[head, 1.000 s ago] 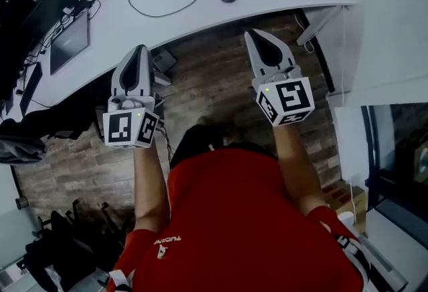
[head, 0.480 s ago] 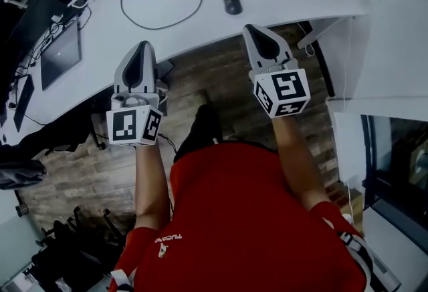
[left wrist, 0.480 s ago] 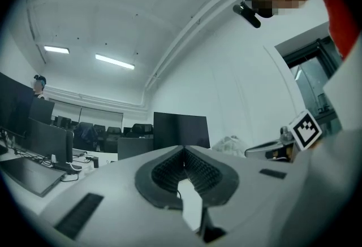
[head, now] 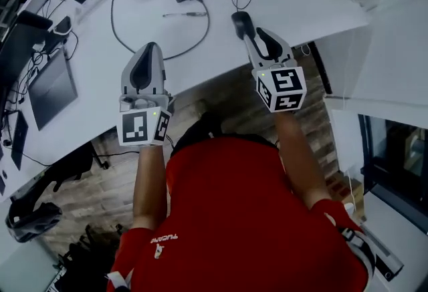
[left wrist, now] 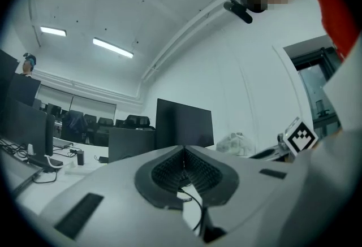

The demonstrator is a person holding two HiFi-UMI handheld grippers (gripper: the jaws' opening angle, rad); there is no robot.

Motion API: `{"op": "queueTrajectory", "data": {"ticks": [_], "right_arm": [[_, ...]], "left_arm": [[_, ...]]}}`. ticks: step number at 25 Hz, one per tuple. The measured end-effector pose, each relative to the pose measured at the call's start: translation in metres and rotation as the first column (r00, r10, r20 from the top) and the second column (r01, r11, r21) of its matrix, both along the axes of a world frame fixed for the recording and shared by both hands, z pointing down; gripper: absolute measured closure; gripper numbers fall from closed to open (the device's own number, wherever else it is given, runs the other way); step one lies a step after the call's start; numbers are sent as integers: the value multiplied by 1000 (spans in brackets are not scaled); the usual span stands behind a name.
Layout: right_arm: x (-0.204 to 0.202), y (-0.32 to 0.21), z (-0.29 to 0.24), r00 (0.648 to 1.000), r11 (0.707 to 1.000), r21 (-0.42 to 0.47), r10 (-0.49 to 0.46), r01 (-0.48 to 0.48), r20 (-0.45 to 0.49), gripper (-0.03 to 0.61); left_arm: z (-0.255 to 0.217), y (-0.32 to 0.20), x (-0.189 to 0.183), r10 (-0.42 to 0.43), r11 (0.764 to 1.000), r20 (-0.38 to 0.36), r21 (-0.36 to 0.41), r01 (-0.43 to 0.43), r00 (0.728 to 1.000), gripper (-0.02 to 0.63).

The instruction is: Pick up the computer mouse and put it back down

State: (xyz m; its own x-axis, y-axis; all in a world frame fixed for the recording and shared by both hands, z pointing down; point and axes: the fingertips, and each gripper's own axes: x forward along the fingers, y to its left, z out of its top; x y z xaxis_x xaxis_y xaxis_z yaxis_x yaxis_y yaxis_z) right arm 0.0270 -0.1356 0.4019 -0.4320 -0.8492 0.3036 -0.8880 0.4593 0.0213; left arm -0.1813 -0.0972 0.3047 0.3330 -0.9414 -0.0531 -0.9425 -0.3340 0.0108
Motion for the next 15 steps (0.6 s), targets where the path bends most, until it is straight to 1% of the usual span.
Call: {"op": "queueTrajectory", "data": {"ticks": [5,9,12,15], "right_arm": [[-9,-38,38,997,993,-95,60,-65,-57,371],[-6,-63,71,991,977,-182,92,-109,-99,310],[-3,-75,95,988,961,-247,94,-123,-125,277],[0,-85,116,984,944,-303,90,-134,-153,258]], "left_arm": [[14,-45,-9,68,998,-17,-15,-68,998,603],[25,-70,-5,116,993,-26,-35,-117,993,603],[29,-83,-2,137,989,-30,-45,-138,990,603],[31,-93,0,139,989,-29,-56,-140,990,603]]}}
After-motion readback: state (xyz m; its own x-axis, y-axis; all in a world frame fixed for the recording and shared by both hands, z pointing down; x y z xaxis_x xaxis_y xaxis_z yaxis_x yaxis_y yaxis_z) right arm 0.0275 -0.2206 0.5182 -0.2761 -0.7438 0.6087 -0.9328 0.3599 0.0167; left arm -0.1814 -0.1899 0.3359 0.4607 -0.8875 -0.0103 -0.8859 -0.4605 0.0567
